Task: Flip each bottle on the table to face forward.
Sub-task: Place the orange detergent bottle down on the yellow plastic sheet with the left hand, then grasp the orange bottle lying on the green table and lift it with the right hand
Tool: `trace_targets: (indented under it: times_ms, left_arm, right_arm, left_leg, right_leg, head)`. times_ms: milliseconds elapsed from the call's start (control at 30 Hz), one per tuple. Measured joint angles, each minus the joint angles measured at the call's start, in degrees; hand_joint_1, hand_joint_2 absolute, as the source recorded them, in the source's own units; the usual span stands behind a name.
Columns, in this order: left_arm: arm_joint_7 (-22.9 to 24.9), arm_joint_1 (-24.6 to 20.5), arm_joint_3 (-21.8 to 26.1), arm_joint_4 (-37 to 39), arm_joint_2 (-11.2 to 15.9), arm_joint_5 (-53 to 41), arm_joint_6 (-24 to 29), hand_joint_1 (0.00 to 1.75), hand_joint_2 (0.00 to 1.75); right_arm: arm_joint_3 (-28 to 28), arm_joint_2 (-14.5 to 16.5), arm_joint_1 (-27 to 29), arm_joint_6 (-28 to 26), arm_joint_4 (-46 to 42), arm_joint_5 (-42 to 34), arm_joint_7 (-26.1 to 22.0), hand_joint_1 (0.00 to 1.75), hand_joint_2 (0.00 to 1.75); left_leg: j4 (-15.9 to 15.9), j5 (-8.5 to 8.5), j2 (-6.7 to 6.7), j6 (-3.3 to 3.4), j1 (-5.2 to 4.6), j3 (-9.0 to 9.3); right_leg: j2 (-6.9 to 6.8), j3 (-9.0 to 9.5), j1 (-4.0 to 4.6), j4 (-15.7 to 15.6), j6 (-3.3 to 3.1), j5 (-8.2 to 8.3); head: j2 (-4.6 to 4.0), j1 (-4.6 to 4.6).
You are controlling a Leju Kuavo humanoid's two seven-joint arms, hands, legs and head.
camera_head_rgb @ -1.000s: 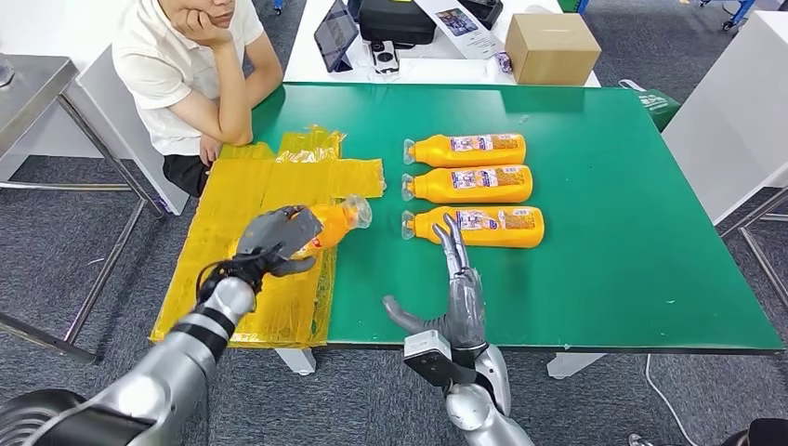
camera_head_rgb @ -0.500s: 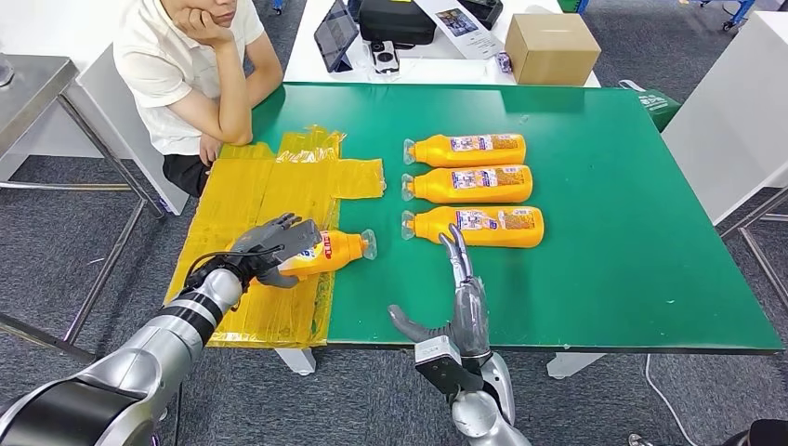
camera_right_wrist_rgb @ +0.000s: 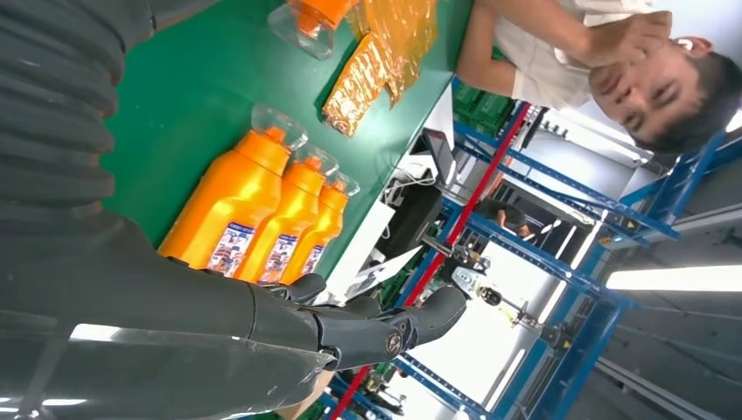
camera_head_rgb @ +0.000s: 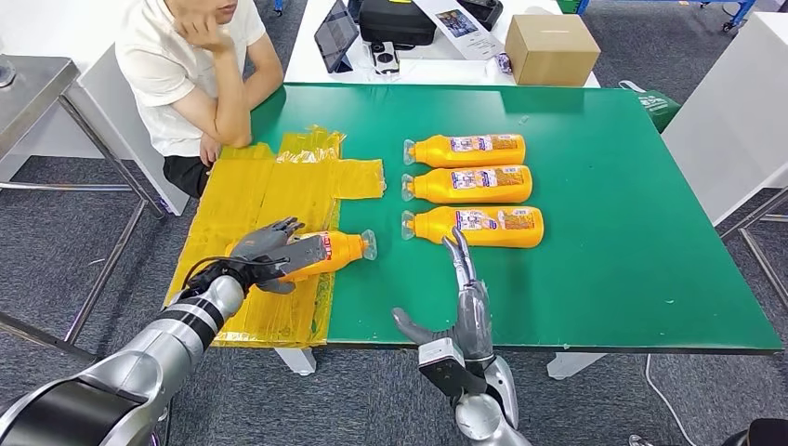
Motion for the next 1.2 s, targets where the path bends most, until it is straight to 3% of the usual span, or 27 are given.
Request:
trace_targets:
  times_ms: [133,300,500,733,933,1033,1200]
  left_arm:
    - [-6.6,3.9,1.2,-4.7,-1.1,7.0,6.5,0.00,1.75]
    - [-13.2,13.4,2.2,-20.5,-3.7,15.7,14.9,0.00,1.75]
    - [-14.9,19.2,2.1,-31.4,-4.9,18.6,17.4,0.00,1.75]
    - [-17.0,21.9,1.8,-37.0,-5.2,19.6,20.1,0.00,1.75]
    - [-14.4,23.2,0.4,-39.1,-4.8,16.3,20.7,0.00,1.75]
    - [-15.2,24.2,0.2,-39.7,-4.8,16.9,20.9,0.00,1.75]
    - [-20.3,28.8,0.2,-43.0,-7.7,27.4,23.7,0.00,1.75]
  right_arm:
    - [-0.6,0.2,0.9,-0.1,-0.6,0.5,0.0,0.00,1.75]
    - [-1.2,0.3,2.2,-1.0,-1.4,1.3,0.0,0.00,1.75]
    - [-1.4,0.3,2.9,-1.3,-1.8,1.4,0.0,0.00,1.75]
    - [-1.4,0.3,3.1,-1.6,-1.8,1.7,0.0,0.00,1.75]
    - [-1.5,0.2,3.5,-1.9,-1.8,3.1,0.5,0.00,1.75]
    - [-1.8,-0.6,3.3,-2.8,-1.3,9.7,5.1,0.00,1.75]
    - [-5.5,-5.9,-0.8,-5.7,5.6,32.5,21.2,0.00,1.75]
  left_leg:
    - [0.0,0.00,-0.01,0.00,-0.01,-0.01]
    - [0.0,-0.03,0.01,0.00,-0.05,-0.15]
    - [0.0,-0.04,0.00,-0.01,-0.03,-0.20]
    - [0.0,0.01,0.01,-0.01,0.00,-0.19]
    - [0.0,0.00,0.00,-0.01,-0.01,-0.22]
    - [0.0,0.00,0.01,-0.01,-0.02,-0.22]
    - [0.0,0.00,-0.06,0.00,-0.12,-0.22]
  right_leg:
    - [0.00,-0.02,-0.01,0.0,0.00,0.00]
    - [0.01,-0.13,-0.04,0.0,0.01,-0.01]
    - [0.01,-0.21,-0.01,-0.1,0.00,-0.01]
    - [0.01,-0.20,0.01,0.0,0.00,0.00]
    - [0.01,-0.21,-0.01,0.0,0.00,0.00]
    - [0.01,-0.22,-0.01,0.0,0.00,0.00]
    - [-0.04,-0.18,-0.10,-0.1,0.01,0.01]
  head:
    - [0.00,0.01]
    - [0.00,0.02]
    - [0.00,0.00]
    - [0.00,0.00]
    - [0.00,0.00]
    - [0.00,-0.01]
    - [0.00,0.00]
